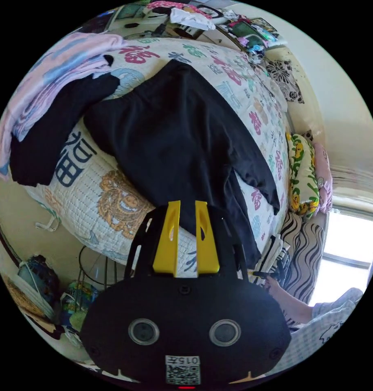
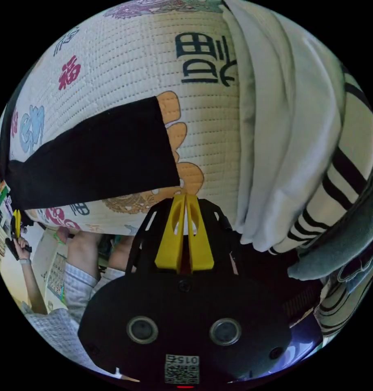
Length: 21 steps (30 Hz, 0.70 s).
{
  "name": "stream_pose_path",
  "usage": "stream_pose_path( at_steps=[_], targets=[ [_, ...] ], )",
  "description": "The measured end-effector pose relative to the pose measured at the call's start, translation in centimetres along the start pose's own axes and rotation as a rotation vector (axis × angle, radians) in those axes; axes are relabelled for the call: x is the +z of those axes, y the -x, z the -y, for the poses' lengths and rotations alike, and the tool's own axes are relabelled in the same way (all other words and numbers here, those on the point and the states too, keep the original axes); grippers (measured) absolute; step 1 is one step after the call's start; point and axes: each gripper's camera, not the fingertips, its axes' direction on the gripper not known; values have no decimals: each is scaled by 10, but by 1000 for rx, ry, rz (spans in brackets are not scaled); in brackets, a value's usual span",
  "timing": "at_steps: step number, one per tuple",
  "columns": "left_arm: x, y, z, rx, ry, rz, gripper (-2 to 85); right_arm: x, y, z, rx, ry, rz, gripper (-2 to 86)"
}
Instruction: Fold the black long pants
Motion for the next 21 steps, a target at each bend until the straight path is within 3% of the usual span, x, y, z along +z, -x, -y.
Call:
stream_pose_path(
  at_steps=[3, 5, 9, 12, 16, 21],
  targets=[
    [28, -48, 6, 194, 67, -10, 69, -18, -20, -27, 14, -104, 64, 2],
    [53, -81, 8, 291, 114, -75, 75, -58, -29, -42, -56, -284, 191, 19],
    [127, -162, 16, 410, 205, -324, 81, -115, -38, -27, -173, -490, 288, 47],
    [185, -212, 25, 346, 235, -500, 84, -149, -42, 8, -244, -567, 383, 59],
    [257, -257, 39, 168, 242, -593, 87, -167, -34, 58, -279, -563, 321, 65],
    [306, -274, 59, 26, 183, -581, 90, -148, -38, 99, -295, -467, 316, 64]
  ],
)
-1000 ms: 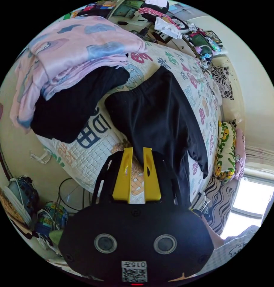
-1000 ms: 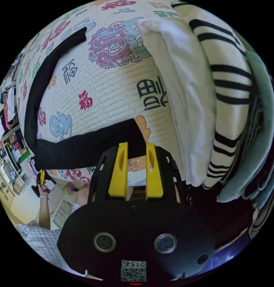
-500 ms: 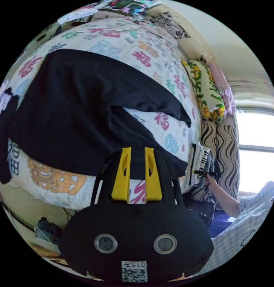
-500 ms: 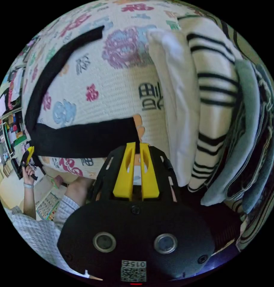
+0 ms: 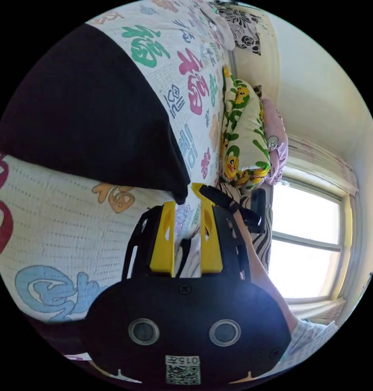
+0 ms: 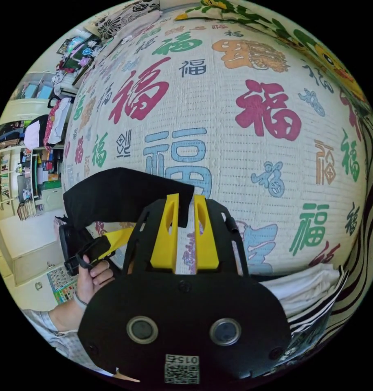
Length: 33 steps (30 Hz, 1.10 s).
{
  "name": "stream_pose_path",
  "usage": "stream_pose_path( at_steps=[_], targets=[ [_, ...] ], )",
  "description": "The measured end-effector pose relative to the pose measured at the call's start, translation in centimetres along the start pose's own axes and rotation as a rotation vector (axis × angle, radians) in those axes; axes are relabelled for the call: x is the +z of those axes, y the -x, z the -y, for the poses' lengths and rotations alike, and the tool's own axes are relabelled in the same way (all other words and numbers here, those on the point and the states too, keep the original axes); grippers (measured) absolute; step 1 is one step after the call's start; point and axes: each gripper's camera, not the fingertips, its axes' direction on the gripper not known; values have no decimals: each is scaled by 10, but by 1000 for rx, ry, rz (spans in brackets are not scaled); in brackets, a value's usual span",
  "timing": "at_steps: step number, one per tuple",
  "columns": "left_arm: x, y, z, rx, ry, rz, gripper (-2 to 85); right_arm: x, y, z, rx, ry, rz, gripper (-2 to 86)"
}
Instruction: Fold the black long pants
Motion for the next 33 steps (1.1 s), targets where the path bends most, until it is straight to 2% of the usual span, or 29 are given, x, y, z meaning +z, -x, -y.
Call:
stream_pose_path(
  at_steps=[3, 4, 6, 10, 12, 14, 15, 16, 17, 19, 23, 26, 28, 29, 31, 33],
  targets=[
    [11, 16, 13, -104, -39, -8, 60, 10, -15, -3, -26, 26, 9, 51],
    [14, 19, 15, -111, -34, 16, 39, 8, -20, -9, -65, 19, 22, 20],
    [17, 19, 12, -63, -34, 37, 14, -1, -32, -18, -85, -3, 67, -1],
    [20, 24, -2, -34, -60, -55, 6, -29, -62, -32, -106, -84, 157, -9],
    [25, 30, -4, -49, -44, -51, 13, -28, -70, -34, -113, -71, 126, -9],
    [32, 39, -4, -64, 2, 7, 39, -8, -80, -36, -107, 2, 12, -6],
    [37, 47, -4, -83, 70, -7, 64, -4, -83, -38, -91, 6, -36, -5],
    [42, 52, -7, -79, 132, -103, 91, -1, -90, -44, -50, -6, -94, -1],
    [43, 53, -9, -69, 170, -135, 95, -6, -95, -54, -42, -65, -58, 3],
    [39, 43, -26, 87, 320, -119, 103, -13, -100, -77, -65, -137, 47, 13],
    [-4, 42, -67, 223, 373, -96, 99, -2, -104, -160, -68, -121, 210, 37],
    [-76, 70, -94, 138, 252, -1, 95, 28, -101, -231, -31, -4, 290, 46],
    [-154, 103, -110, -5, 56, 125, 94, 50, -102, -271, 28, 70, 303, 51],
    [-175, 111, -114, -40, -3, 163, 95, 65, -107, -296, 103, 108, 309, 54],
    [-260, 143, -129, -187, -231, 332, 96, 86, -119, -328, 235, 140, 365, 59],
    [-320, 161, -141, -268, -418, 407, 100, 105, -132, -353, 368, 151, 413, 65]
  ],
)
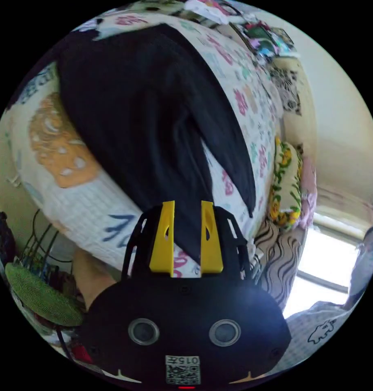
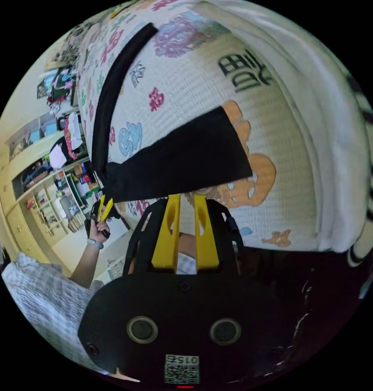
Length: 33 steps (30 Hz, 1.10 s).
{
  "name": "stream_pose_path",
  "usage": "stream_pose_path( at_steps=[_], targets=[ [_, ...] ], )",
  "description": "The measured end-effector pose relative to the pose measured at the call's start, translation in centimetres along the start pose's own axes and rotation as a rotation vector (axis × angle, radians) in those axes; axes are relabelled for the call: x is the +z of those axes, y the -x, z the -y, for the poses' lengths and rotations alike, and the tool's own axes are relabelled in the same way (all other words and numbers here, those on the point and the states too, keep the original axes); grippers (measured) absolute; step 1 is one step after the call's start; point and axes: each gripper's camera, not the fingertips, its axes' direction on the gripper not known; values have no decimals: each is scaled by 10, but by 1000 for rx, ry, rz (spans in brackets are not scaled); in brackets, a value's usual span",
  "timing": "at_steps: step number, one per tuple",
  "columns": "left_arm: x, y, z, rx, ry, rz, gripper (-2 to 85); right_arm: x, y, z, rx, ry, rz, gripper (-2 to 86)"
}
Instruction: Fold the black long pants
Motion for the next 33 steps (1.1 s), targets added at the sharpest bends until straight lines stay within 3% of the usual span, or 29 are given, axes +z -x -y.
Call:
stream_pose_path(
  at_steps=[4, 8, 14, 16, 21, 24, 33],
  targets=[
    [-68, 69, 42, -150, -222, 68, 113, 18, -39, -10, 174, -61, 48, 81],
    [-88, 101, 76, -170, -294, 13, 123, 20, -56, 0, 241, -152, 156, 80],
    [-77, 132, 119, -184, -114, -93, 110, 34, -56, 10, 271, -137, 116, 84],
    [-88, 138, 124, -151, -56, 1, 34, 39, -56, 7, 281, -140, 101, 85],
    [-136, 165, 128, -84, -46, 71, 2, 47, -64, -6, 326, -190, 54, 84],
    [-158, 188, 127, -88, -72, 103, 5, 49, -76, -11, 349, -240, 47, 84],
    [-193, 231, 136, -138, -128, -109, 87, 54, -86, 0, 334, -315, 124, 85]
  ],
)
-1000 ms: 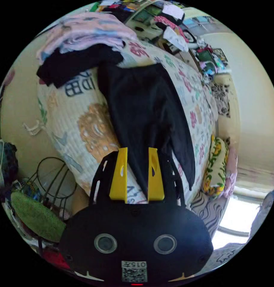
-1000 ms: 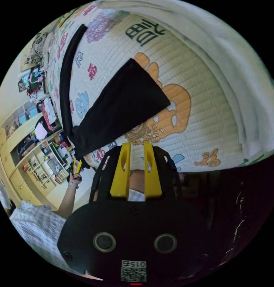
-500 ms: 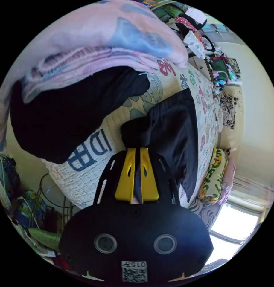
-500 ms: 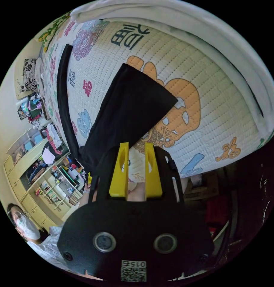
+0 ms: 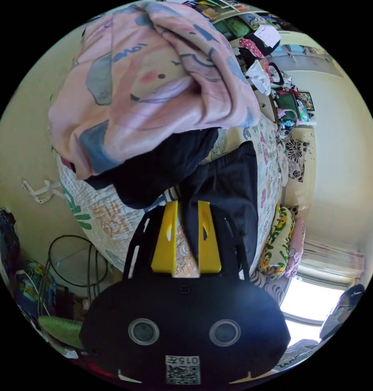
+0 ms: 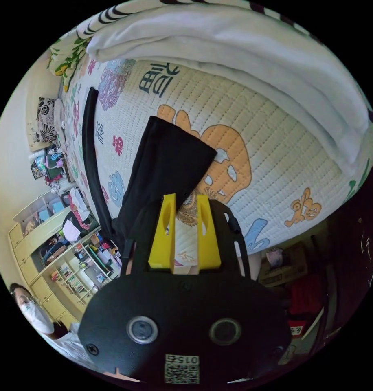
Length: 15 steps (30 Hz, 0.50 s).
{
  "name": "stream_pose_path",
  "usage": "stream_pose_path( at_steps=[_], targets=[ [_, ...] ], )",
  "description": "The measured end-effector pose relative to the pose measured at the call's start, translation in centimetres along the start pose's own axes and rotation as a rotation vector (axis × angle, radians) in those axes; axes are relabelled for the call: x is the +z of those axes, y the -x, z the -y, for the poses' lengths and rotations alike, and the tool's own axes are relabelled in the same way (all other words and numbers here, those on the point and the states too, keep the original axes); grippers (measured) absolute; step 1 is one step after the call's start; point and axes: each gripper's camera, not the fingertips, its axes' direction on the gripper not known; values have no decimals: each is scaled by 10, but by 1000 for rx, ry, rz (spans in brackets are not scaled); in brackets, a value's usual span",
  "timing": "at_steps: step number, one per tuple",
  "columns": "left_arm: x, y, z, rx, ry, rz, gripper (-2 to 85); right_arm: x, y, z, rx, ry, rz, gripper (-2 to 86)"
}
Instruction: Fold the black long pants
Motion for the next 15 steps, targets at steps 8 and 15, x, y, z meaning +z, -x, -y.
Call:
stream_pose_path(
  at_steps=[8, 15],
  targets=[
    [0, -4, 30, -10, 31, 49, 104, 13, 7, 3, -11, 23, -50, 57],
    [-28, -7, 54, 28, 83, 72, 14, 17, 17, -5, -30, 6, -16, -4]
  ],
)
